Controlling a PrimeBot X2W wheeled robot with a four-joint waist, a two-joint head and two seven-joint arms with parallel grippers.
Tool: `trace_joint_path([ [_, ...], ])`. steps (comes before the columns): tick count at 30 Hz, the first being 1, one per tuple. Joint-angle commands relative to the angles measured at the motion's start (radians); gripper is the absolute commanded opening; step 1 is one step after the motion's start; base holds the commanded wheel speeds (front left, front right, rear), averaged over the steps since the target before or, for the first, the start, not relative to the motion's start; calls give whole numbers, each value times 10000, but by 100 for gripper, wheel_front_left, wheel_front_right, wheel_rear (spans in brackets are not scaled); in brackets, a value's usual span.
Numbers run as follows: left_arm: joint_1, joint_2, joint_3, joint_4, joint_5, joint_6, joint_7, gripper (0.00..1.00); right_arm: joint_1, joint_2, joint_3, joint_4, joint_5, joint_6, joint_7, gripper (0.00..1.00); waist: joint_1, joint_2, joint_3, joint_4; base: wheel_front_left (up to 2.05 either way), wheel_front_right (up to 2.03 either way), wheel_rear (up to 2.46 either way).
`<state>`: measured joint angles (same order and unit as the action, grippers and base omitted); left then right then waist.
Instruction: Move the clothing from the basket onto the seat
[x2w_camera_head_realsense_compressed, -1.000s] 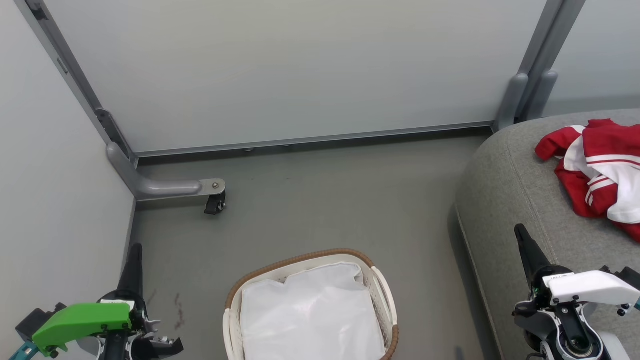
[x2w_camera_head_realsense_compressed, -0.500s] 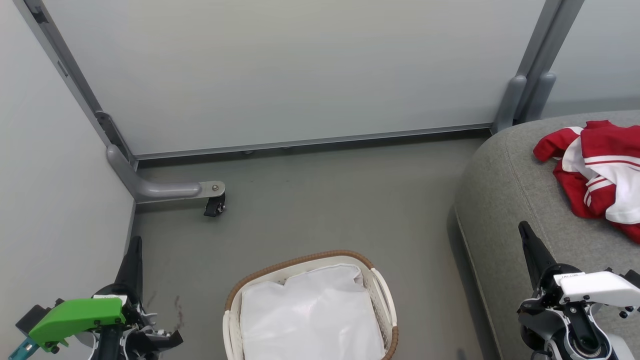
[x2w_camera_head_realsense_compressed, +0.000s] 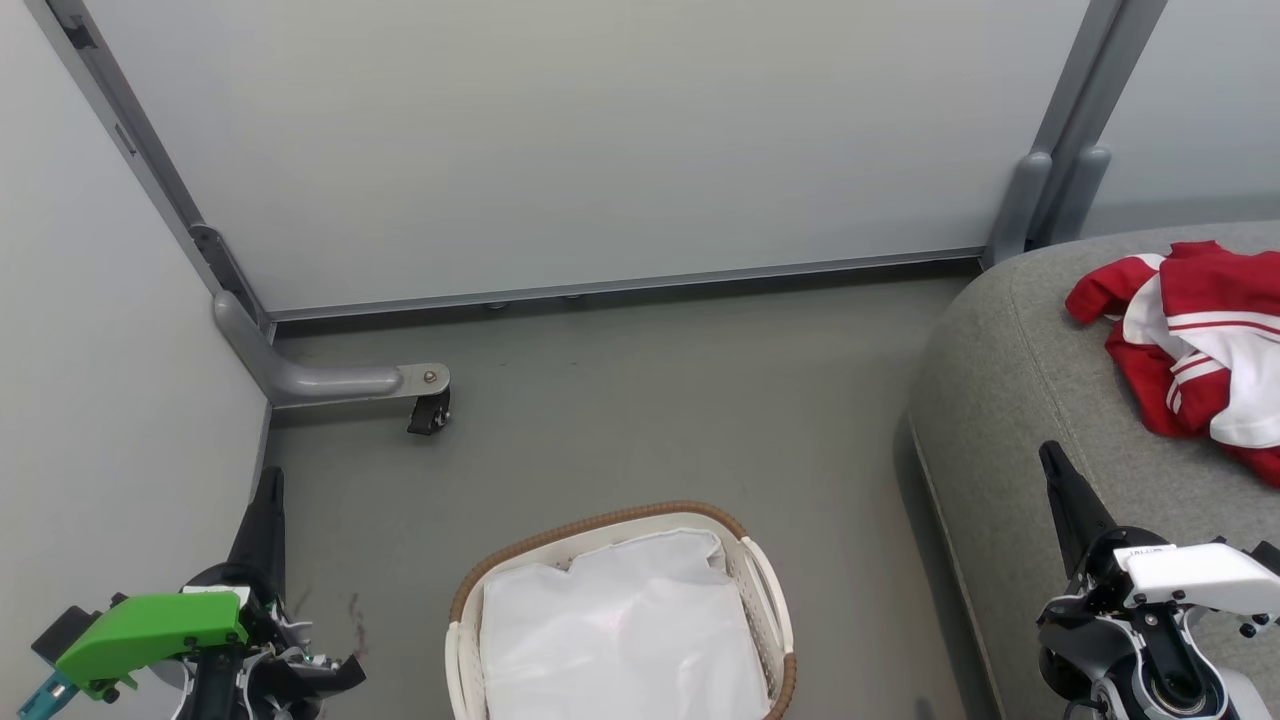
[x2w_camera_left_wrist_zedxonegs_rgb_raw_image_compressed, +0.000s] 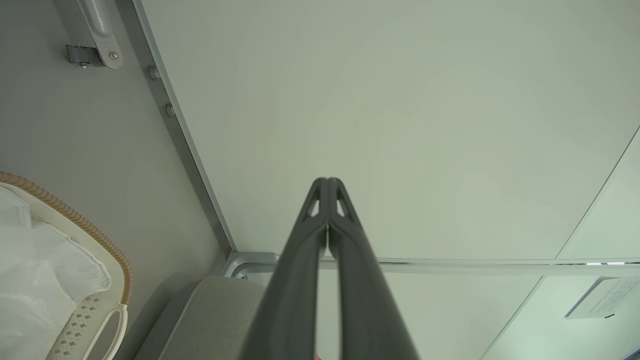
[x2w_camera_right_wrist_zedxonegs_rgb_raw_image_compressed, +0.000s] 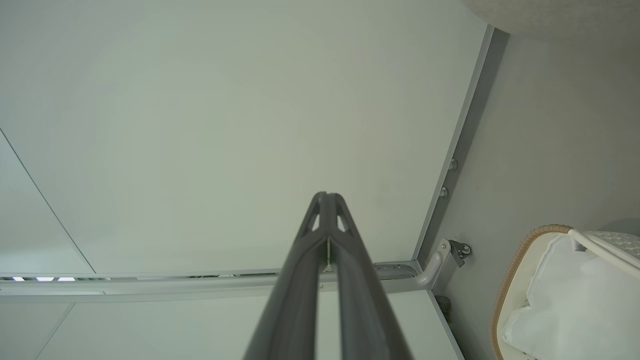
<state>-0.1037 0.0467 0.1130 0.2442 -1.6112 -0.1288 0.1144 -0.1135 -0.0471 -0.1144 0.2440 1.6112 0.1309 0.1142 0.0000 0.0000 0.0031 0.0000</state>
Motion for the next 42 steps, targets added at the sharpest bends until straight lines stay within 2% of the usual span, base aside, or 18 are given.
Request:
trace_joint_path([
  [1, -102, 66, 26, -5, -31, -35, 33, 0, 111, -59, -22, -27, 33, -3, 34, 0, 0, 0, 0, 0, 0, 0, 0],
  [42, -101, 65, 23, -5, -32, -36, 30, 0, 112, -59, -19, -27, 34, -3, 33, 0, 0, 0, 0, 0, 0, 0, 0],
])
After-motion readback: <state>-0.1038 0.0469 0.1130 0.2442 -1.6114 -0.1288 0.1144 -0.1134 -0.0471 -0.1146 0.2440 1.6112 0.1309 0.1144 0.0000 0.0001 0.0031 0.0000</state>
